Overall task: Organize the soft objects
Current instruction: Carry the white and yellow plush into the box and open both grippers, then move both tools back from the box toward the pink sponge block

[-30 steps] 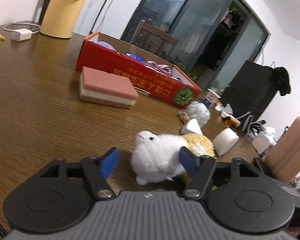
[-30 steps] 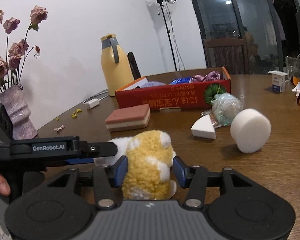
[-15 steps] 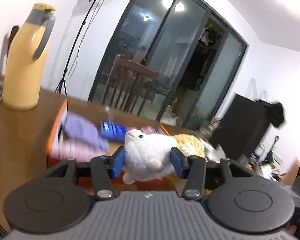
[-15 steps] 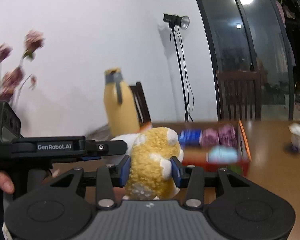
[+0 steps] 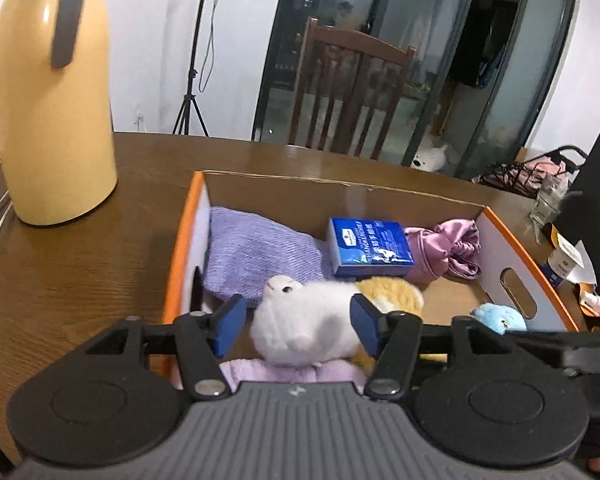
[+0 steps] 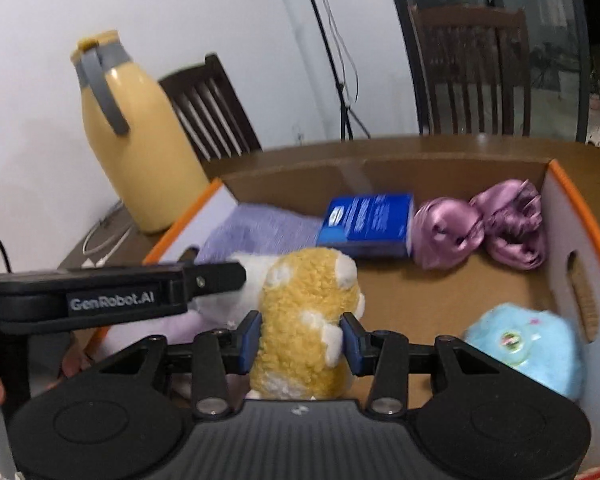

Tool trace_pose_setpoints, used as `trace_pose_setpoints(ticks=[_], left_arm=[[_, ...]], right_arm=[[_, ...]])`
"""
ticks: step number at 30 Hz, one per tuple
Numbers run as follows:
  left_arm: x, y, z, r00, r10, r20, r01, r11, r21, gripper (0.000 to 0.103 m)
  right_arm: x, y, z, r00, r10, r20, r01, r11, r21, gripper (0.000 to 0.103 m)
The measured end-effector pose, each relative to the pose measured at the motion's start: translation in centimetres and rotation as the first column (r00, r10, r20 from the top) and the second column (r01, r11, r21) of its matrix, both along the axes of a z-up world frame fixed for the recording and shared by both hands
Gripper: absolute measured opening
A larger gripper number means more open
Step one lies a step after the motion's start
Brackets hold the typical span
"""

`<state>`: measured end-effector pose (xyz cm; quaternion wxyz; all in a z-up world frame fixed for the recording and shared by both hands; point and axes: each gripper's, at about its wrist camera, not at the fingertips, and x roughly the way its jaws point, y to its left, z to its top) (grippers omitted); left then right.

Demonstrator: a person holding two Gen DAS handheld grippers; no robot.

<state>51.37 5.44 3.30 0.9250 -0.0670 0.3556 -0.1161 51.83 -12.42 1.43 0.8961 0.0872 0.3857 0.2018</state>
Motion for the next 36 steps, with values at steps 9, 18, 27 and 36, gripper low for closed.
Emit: trace_pose_setpoints(ticks=[9, 18, 27, 36], left_arm=[[-3.1, 0.7, 3.7, 0.995, 0.047, 0.086, -0.051, 0.997, 0.05, 0.065], [-12.5, 1.5, 9.9, 0.966, 0.049, 0.254, -0.071, 0.994, 0.078, 0.078], [-19.8, 0.9, 11.8, 0.933, 0.078, 0.352, -0.116, 0.989, 0.089, 0.081], [-32.8, -0.1, 7.3, 0.837, 0.109, 0.536, -0.168, 0.984, 0.063, 0.088]], right_arm=[[-2.8, -0.3, 2.5, 0.997, 0.005, 0.072, -0.001, 0.998, -0.055, 0.065], [-10.8, -7.4, 10.6, 0.963, -0.057, 0.265, 0.084, 0.992, -0.09, 0.077], [-18.0, -12.0, 13.4, 0.913, -0.148, 0.38, 0.189, 0.979, -0.073, 0.078], [-30.3, -11.1, 9.9, 0.773, -0.097, 0.628, 0.201, 0.975, -0.097, 0.083]])
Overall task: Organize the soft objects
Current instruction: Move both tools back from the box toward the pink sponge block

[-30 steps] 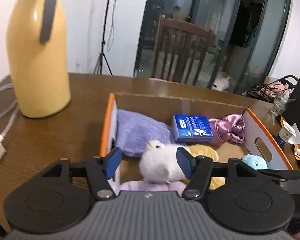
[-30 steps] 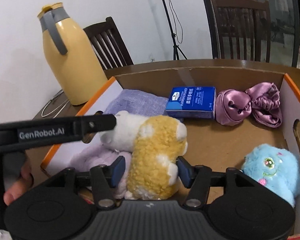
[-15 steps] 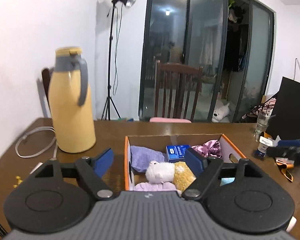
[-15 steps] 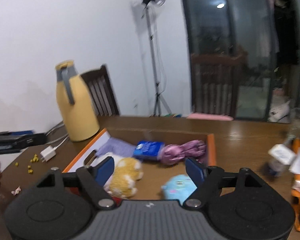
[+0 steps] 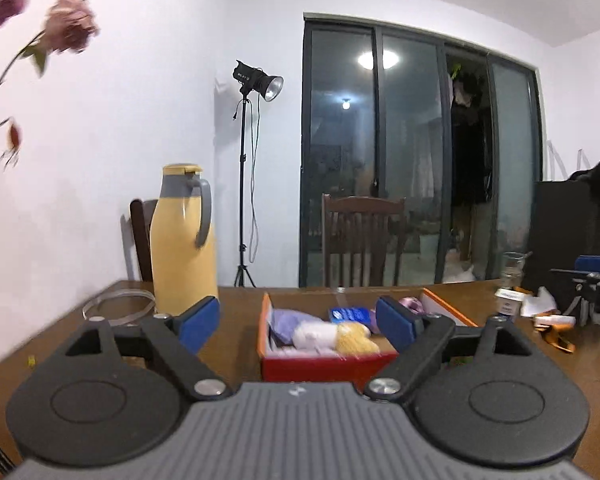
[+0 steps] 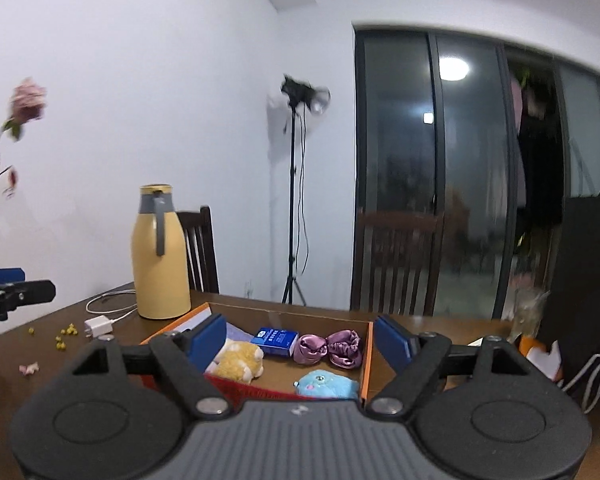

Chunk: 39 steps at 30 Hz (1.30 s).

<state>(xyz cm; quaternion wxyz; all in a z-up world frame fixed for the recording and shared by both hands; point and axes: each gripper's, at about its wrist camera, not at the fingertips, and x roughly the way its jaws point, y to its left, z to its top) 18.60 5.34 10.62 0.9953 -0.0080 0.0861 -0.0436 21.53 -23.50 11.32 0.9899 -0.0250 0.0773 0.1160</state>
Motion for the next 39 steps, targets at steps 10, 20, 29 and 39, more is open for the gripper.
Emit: trace_pose_setpoints(ticks=[10, 20, 29, 39], left_arm=[[-8.1, 0.3, -4.2, 1.0, 0.019, 0.021, -0.018, 0.999, -0.041, 0.099], [-8.5, -2.1, -7.3, 0.996, -0.06, -0.062, 0.06, 0.998, 0.012, 0.099], [-7.3, -2.3, -8.3, 0.996, -0.036, -0.087, 0.036, 0.999, -0.001, 0.099], [-3.3, -2.7, -11.1, 0.983, -0.033, -0.178, 0.036, 0.999, 0.01, 0.099]], right_arm=[[-11.9, 1.9, -5.2, 0.995, 0.025, 0.097, -0.021, 0.999, -0.04, 0.093], [-13.4, 3.9, -9.1, 0.999, 0.048, 0.0, -0.048, 0.997, -0.053, 0.094], [-12.3, 2.1, -10.0, 1.0, 0.006, -0.016, -0.006, 1.0, -0.013, 0.094], [-6.3, 1.0, -11.2, 0.99, -0.04, -0.132, 0.044, 0.999, 0.021, 0.091]])
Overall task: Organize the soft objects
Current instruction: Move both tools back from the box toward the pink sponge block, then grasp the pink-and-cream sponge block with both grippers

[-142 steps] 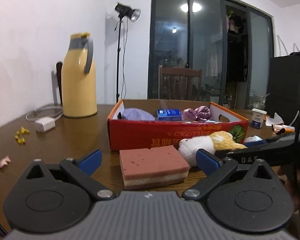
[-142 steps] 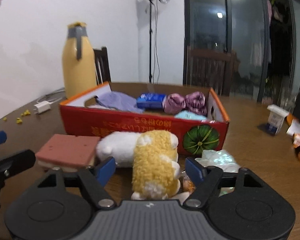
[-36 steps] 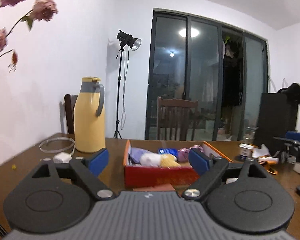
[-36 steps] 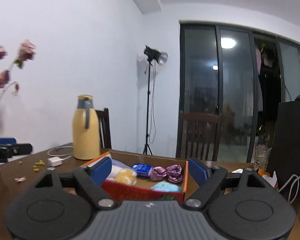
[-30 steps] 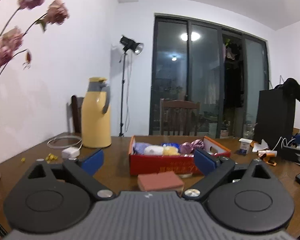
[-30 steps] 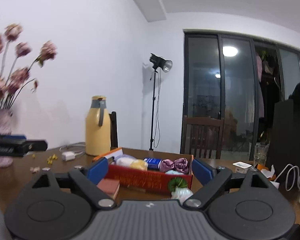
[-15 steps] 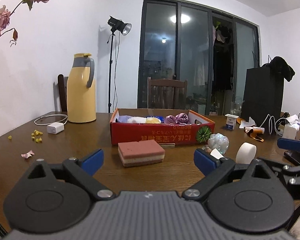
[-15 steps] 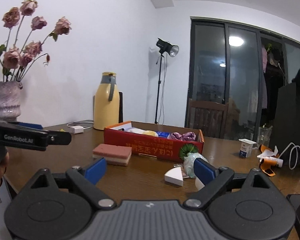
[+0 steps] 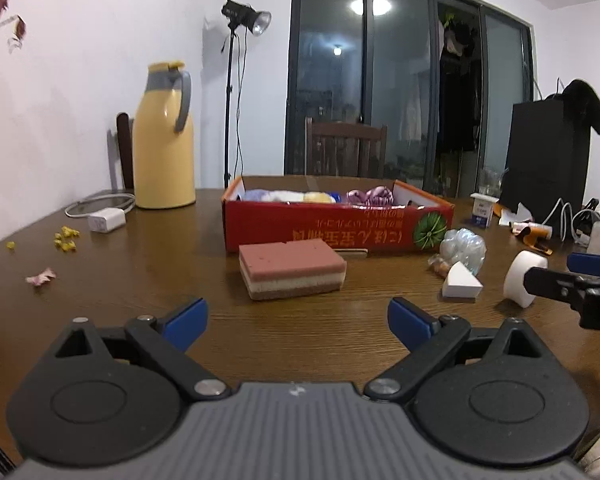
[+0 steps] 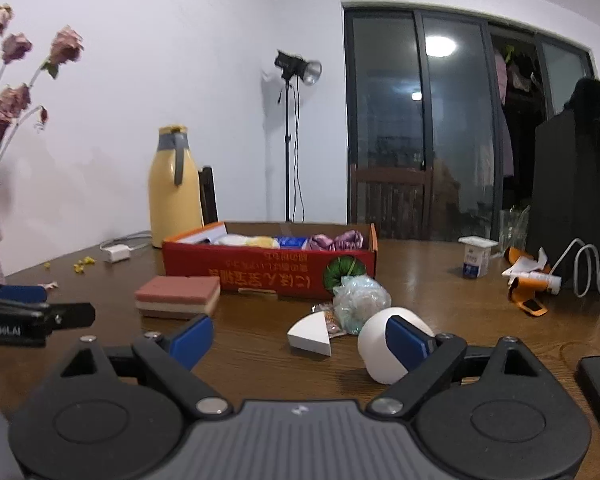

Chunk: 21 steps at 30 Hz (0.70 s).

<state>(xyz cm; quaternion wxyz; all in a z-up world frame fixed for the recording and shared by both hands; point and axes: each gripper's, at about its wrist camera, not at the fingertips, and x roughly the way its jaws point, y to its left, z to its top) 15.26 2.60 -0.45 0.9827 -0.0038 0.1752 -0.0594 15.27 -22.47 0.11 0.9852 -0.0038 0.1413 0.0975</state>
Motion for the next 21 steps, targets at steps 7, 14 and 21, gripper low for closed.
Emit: trace_pose_setpoints(ticks=[7, 14, 21], left_arm=[[6.7, 1.8, -0.2, 0.995, 0.068, -0.073, -0.072, 0.996, -0.048, 0.096], [13.7, 4.9, 0.3, 0.984, 0.031, -0.174, -0.067, 0.977, -0.205, 0.071], [16.8, 7.1, -1.0, 0.945, -0.047, -0.324, -0.086, 0.918, -0.387, 0.034]], right_arm=[[6.1, 1.5, 0.2, 0.992, 0.094, -0.085, -0.089, 0.994, 0.061, 0.076], [15.3, 6.8, 0.5, 0.944, 0.248, -0.216, -0.217, 0.963, 0.159, 0.056], [21.7, 9.9, -1.4, 0.882, 0.31, -0.356, -0.207, 0.932, 0.298, 0.028]])
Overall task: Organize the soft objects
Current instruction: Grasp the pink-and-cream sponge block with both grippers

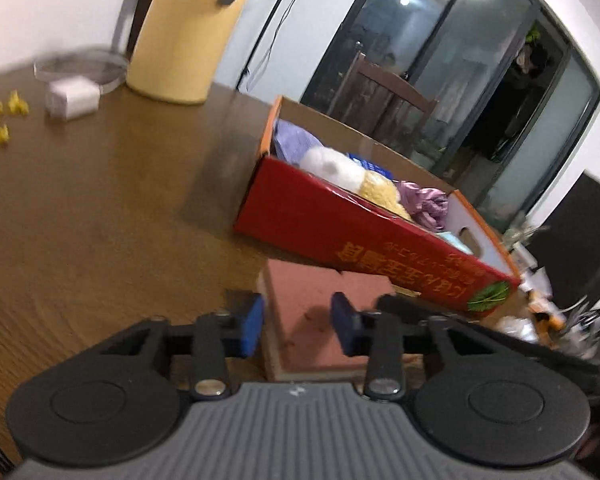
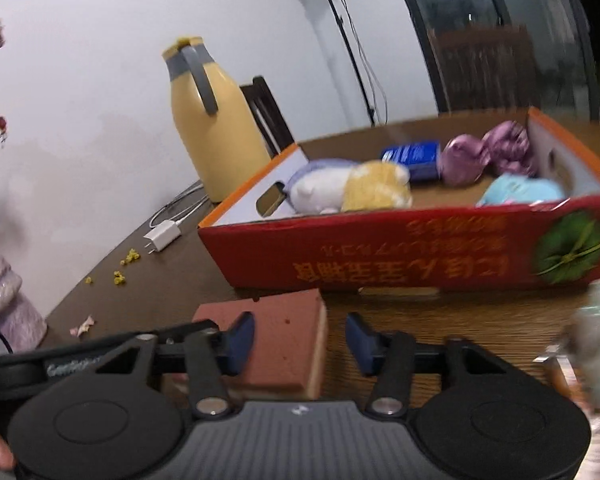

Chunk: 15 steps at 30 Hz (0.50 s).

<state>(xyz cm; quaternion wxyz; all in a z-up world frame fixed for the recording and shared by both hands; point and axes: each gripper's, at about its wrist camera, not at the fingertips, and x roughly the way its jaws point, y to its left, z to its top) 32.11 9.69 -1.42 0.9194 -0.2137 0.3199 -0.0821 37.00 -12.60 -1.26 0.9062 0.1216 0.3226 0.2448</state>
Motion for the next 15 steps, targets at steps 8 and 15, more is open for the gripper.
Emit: trace_pose_setpoints(ticks=[8, 15], left_arm=[[-6.5, -3.0, 0.0, 0.996, -0.089, -0.007, 0.089, 0.996, -0.004, 0.034], [-12.6, -6.7, 0.3, 0.98, -0.197, -0.004, 0.197, 0.98, -0.007, 0.037]], right_arm=[[-7.6, -3.6, -0.5, 1.0, -0.03, -0.008, 0.03, 0.999, 0.041, 0.027], [-16.0, -7.8, 0.4, 0.997, -0.077, 0.018, 0.077, 0.997, 0.008, 0.029]])
